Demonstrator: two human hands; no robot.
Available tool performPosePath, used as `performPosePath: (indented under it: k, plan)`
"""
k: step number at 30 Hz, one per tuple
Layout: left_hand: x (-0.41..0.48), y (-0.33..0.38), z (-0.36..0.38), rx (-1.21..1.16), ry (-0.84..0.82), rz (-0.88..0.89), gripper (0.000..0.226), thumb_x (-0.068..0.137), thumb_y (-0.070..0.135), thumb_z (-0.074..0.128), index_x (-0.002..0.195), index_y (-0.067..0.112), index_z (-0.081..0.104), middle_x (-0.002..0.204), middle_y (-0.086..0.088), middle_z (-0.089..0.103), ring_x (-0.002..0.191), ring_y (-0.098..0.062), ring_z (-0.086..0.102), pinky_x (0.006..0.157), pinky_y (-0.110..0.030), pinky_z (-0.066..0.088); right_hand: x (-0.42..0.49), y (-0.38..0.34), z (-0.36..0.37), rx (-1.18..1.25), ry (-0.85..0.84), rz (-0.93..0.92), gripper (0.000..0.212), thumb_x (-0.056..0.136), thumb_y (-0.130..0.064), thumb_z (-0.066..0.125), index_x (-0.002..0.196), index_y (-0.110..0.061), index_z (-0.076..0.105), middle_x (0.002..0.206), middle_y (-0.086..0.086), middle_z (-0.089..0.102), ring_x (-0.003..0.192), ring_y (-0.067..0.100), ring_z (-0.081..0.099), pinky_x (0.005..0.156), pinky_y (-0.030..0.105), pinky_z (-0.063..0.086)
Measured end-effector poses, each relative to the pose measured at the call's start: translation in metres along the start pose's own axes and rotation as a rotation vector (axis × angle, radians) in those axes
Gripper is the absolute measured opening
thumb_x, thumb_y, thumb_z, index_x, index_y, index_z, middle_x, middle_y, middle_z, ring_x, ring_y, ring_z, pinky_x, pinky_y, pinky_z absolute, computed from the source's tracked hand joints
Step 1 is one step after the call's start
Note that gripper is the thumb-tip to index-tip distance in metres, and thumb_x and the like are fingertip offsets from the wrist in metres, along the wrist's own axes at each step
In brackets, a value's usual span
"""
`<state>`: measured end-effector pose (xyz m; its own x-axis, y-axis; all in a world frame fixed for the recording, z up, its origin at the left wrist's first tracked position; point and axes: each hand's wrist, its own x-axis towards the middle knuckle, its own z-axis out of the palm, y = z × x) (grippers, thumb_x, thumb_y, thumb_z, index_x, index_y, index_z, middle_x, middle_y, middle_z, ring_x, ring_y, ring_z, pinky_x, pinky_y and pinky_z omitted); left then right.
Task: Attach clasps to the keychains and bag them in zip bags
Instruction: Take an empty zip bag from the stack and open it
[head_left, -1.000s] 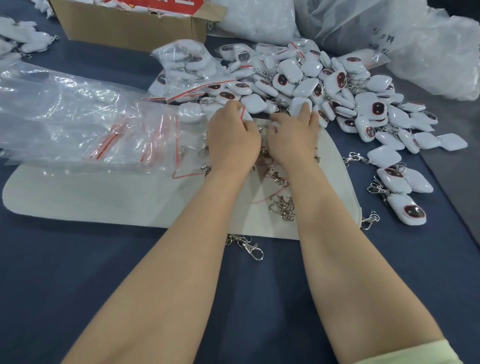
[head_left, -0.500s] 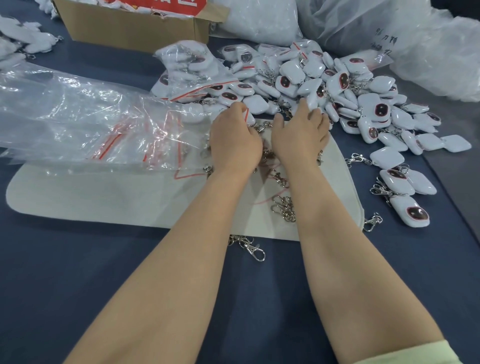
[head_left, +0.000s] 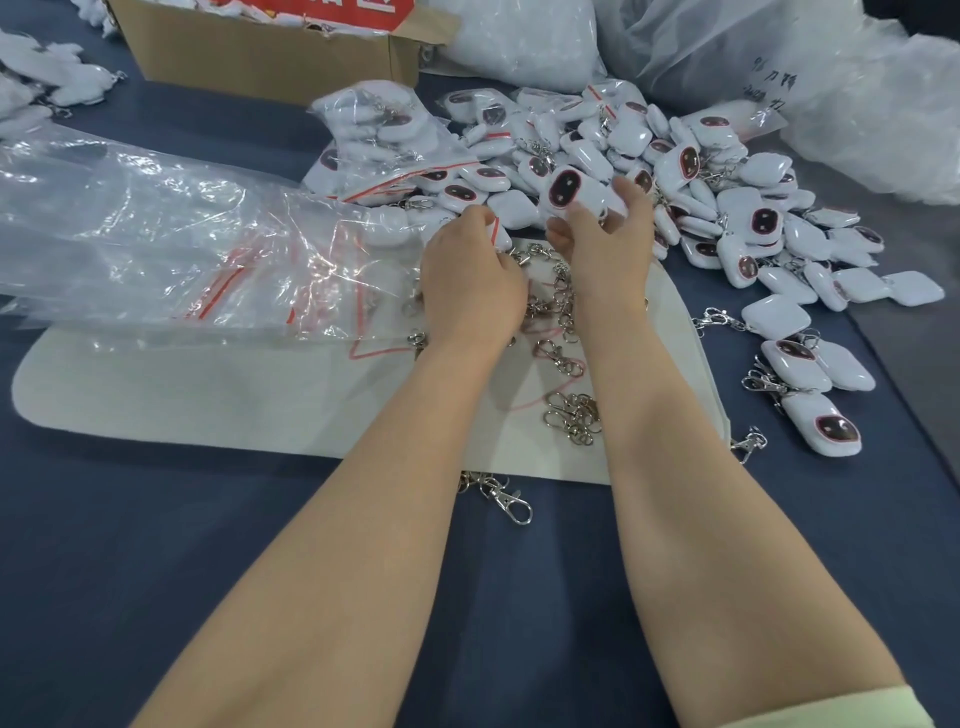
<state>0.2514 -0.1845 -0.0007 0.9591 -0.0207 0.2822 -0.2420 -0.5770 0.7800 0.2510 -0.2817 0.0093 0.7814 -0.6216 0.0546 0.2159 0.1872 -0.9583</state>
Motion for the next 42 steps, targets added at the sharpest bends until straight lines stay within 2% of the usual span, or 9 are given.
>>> performPosePath:
  k: [2,4,6,8,17,26,30,36,42]
  plan:
    - [0.0005,0.0,-0.0002,0.007,0.004,0.001,0.034,0.088,0.004,0.045,0.121,0.007,0.053,0.114,-0.011,0.06,0.102,-0.027,0.057,0.091,-0.04,0.044,-0.0001,0.0,0.0024,0.128,-0.058,0.075,0.037,0.092,0.008,0.051,0.128,-0.002,0.047,0.108,0.011,0.051,0.071,0.015,0.064,0.075,0.024,0.058]
    - [0.001,-0.0001,-0.0002,0.015,0.008,0.002,0.034,0.087,0.004,0.045,0.12,0.007,0.053,0.114,-0.012,0.061,0.103,-0.028,0.057,0.09,-0.039,0.044,-0.0009,-0.0007,0.0031,0.227,-0.115,0.153,0.021,0.092,0.008,0.053,0.112,0.002,0.054,0.098,0.012,0.057,0.073,0.018,0.064,0.074,0.024,0.058]
    - [0.0014,-0.0004,0.0001,0.017,0.01,0.001,0.033,0.087,0.004,0.046,0.119,0.007,0.054,0.113,-0.011,0.061,0.103,-0.028,0.056,0.09,-0.038,0.043,-0.0026,-0.001,0.0037,0.258,-0.159,0.213,0.005,0.092,0.004,0.056,0.095,0.001,0.057,0.091,0.011,0.059,0.075,0.02,0.064,0.074,0.024,0.058]
    - [0.0016,-0.0005,0.0005,0.016,0.01,-0.003,0.033,0.087,0.005,0.046,0.119,0.007,0.054,0.113,-0.011,0.061,0.103,-0.027,0.057,0.09,-0.037,0.044,-0.0034,0.0,0.0045,0.238,-0.172,0.222,0.005,0.092,0.002,0.058,0.089,-0.002,0.056,0.089,0.013,0.058,0.074,0.02,0.064,0.072,0.024,0.058]
    - [0.0019,-0.001,0.0013,0.024,0.026,0.007,0.034,0.088,0.005,0.048,0.121,0.007,0.054,0.118,-0.011,0.061,0.108,-0.026,0.055,0.092,-0.035,0.042,-0.0072,0.001,0.0028,0.078,-0.283,0.1,0.008,0.093,0.0,0.058,0.09,-0.008,0.059,0.081,0.007,0.065,0.07,0.011,0.066,0.071,0.021,0.054]
    - [0.0022,-0.001,0.0025,0.027,0.039,0.012,0.034,0.087,0.006,0.047,0.12,0.007,0.055,0.117,-0.011,0.061,0.108,-0.027,0.055,0.092,-0.034,0.04,-0.0068,-0.0005,0.0058,0.239,-0.232,0.184,0.017,0.099,-0.005,0.048,0.086,-0.003,0.059,0.085,0.012,0.061,0.069,0.019,0.064,0.075,0.027,0.056]
    - [0.0022,-0.0015,0.0021,0.023,0.036,0.015,0.034,0.087,0.006,0.048,0.121,0.007,0.054,0.117,-0.011,0.061,0.108,-0.027,0.055,0.093,-0.035,0.042,-0.0069,0.0005,0.0048,0.155,-0.246,0.15,0.018,0.1,-0.006,0.046,0.086,-0.004,0.058,0.087,0.012,0.061,0.069,0.016,0.065,0.072,0.024,0.057]
    - [0.0017,-0.0015,0.0022,0.019,0.032,0.014,0.033,0.088,0.005,0.047,0.12,0.007,0.054,0.115,-0.011,0.061,0.107,-0.027,0.055,0.092,-0.035,0.042,-0.007,-0.0006,0.0057,0.243,-0.282,0.191,0.016,0.099,0.004,0.041,0.105,0.002,0.056,0.091,0.012,0.06,0.077,0.018,0.063,0.075,0.023,0.056]
    - [0.0014,-0.0011,0.0016,0.011,0.038,0.02,0.032,0.088,0.005,0.046,0.118,0.006,0.055,0.113,-0.011,0.062,0.106,-0.027,0.055,0.092,-0.036,0.042,-0.0098,-0.0024,0.0063,0.091,-0.269,0.126,0.026,0.094,0.014,0.036,0.11,0.005,0.056,0.089,0.013,0.063,0.082,0.017,0.064,0.077,0.022,0.055]
